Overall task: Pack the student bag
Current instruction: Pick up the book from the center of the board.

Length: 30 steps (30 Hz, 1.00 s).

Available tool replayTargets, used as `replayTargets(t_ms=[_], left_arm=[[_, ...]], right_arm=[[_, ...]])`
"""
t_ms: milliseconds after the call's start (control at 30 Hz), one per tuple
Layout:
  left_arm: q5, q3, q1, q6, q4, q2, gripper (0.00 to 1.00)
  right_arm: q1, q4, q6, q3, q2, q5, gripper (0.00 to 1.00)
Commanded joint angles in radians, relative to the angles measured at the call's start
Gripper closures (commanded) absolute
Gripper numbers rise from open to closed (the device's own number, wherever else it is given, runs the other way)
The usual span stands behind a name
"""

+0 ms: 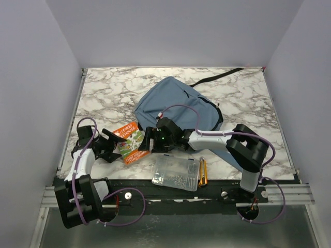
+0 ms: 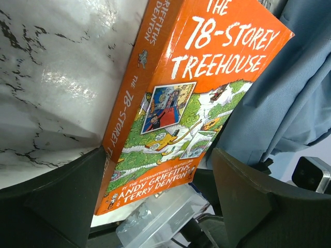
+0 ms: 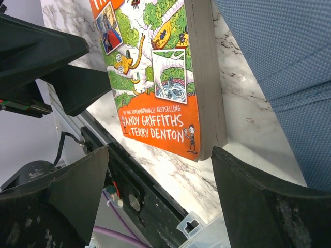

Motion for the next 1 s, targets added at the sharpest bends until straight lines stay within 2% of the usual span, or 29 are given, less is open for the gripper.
replayTargets(t_ms=[0,200,333,433,567,700,767,833,967], left_arm=[[-0.014,-0.009,-0.008,-0.01,-0.005,0.003,0.15],[-0.038,0.0,-0.019,-0.004,-0.018,-0.014,0.11],[-0.068,0.025,-0.042,0.018,-0.05,-0.029,0.1],[-0.123,0.064,-0.079,0.043,-0.105,-0.07,0.1],[-0.307,0.162,-0.171,0.1,-0.22,-0.18,0.1],[-0.433,0.238,-0.284,0.146,-0.283,-0.26,0.11],[-0.435,0.249,-0.338,0.148,-0.288,-0.262,0.11],[-0.397,0.245,-0.345,0.127,-0.287,-0.239,0.11],[-0.301,0.253,-0.345,0.115,-0.284,-0.198,0.1]], right_arm=[[0.004,0.016,0.01,0.005,0.012,-0.042,0.16],[0.004,0.096,0.056,0.003,-0.007,-0.073,0.22],[0.004,0.148,0.091,-0.006,-0.011,-0.095,0.34],[0.004,0.153,0.099,-0.007,-0.006,-0.083,0.45],[0.004,0.131,0.099,-0.015,-0.008,-0.051,0.68],[0.004,0.099,0.078,-0.01,-0.011,-0.045,0.82],[0.004,0.088,0.062,-0.003,-0.019,-0.046,0.88],[0.004,0.085,0.05,0.0,-0.03,-0.047,0.99],[0.003,0.082,0.048,-0.002,-0.049,-0.042,0.99]])
